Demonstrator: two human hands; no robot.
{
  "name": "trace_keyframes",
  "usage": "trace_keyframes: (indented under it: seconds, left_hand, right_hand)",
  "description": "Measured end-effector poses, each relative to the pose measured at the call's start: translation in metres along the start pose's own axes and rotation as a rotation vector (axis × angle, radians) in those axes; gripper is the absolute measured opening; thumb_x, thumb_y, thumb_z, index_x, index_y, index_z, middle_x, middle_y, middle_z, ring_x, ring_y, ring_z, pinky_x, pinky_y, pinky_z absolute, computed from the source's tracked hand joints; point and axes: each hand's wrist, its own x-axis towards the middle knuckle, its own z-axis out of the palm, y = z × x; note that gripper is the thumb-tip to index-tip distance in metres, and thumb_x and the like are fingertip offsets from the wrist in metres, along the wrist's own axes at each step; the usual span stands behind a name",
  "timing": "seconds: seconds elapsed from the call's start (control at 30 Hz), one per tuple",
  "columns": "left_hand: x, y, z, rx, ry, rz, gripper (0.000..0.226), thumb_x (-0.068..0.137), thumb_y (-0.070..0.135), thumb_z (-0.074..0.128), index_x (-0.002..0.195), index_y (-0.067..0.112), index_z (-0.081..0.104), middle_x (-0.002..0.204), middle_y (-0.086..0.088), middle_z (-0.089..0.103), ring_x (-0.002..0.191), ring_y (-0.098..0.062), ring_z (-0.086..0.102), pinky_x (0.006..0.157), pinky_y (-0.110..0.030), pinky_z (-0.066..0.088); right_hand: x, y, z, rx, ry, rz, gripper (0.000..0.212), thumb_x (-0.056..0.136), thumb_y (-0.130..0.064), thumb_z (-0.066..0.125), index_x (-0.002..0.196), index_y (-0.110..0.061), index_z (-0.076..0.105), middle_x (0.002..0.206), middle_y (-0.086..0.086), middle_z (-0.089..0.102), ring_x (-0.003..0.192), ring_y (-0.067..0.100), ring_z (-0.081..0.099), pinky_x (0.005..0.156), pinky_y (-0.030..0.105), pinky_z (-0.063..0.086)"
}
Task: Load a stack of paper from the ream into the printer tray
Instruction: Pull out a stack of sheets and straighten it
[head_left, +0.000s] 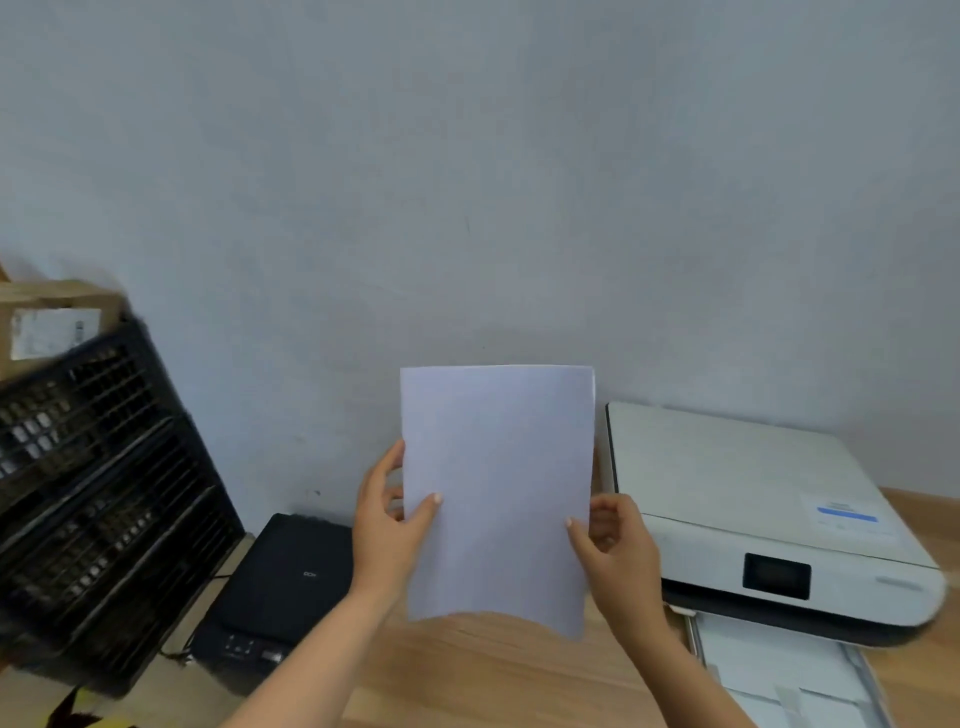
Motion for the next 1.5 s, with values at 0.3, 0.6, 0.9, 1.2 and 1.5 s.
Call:
trace_keyframes:
  seconds: [0.3, 0.6, 0.9, 1.2, 1.5]
  left_hand:
    - [0.028, 0.004, 0.009, 0.059, -0.144, 0.003, 0.065, 0.09, 0.011, 0.059, 0.121, 0.062, 0.033, 0.121, 0.027, 0.047, 0.103, 0.011, 0.052, 0.079, -0.017, 0.047]
    - [0.046, -0.023, 0.002, 0.163, -0.35, 0.051, 0.059, 0.091, 0.005, 0.054, 0.125, 0.052, 0.048, 0.13, 0.024, 0.042, 0.115, 0.013, 0.045, 0.098, -0.026, 0.048]
    - [0.055, -0.027, 0.002, 0.109, -0.348, 0.022, 0.046, 0.088, -0.007, 0.054, 0.105, 0.033, 0.067, 0.113, 0.02, 0.058, 0.105, 0.003, 0.057, 0.088, -0.027, 0.055]
    - [0.032, -0.054, -0.011, 0.203, -0.32, -0.04, 0.038, 0.084, -0.007, 0.058, 0.084, 0.031, 0.065, 0.102, 0.021, 0.062, 0.099, 0.003, 0.059, 0.088, -0.024, 0.05]
    - [0.027, -0.056, -0.017, 0.147, -0.307, -0.008, 0.035, 0.087, 0.0, 0.059, 0.088, 0.034, 0.068, 0.105, 0.02, 0.063, 0.106, 0.001, 0.058, 0.092, -0.02, 0.048]
  right_hand:
    - [0.013, -0.007, 0.026, -0.062, -0.047, -0.077, 0.062, 0.084, 0.002, 0.059, 0.128, -0.038, 0.041, 0.11, -0.021, 0.059, 0.09, -0.004, 0.061, 0.076, 0.012, 0.05]
    - [0.021, 0.019, 0.034, -0.304, -0.16, -0.115, 0.079, 0.08, 0.003, 0.055, 0.144, -0.036, 0.03, 0.125, -0.013, 0.035, 0.077, 0.0, 0.051, 0.07, 0.026, 0.052]
    - [0.028, 0.038, 0.034, -0.3, -0.065, -0.191, 0.053, 0.079, 0.012, 0.058, 0.121, -0.02, 0.063, 0.119, -0.021, 0.04, 0.097, -0.013, 0.05, 0.079, 0.005, 0.044]
    - [0.014, 0.069, 0.036, -0.28, -0.061, -0.181, 0.058, 0.07, 0.013, 0.065, 0.08, -0.044, 0.067, 0.111, -0.021, 0.052, 0.101, -0.021, 0.049, 0.077, -0.003, 0.04]
    - [0.011, 0.055, 0.037, -0.194, -0.057, -0.185, 0.072, 0.078, 0.014, 0.06, 0.085, -0.058, 0.062, 0.117, -0.017, 0.05, 0.108, -0.014, 0.048, 0.078, -0.001, 0.042]
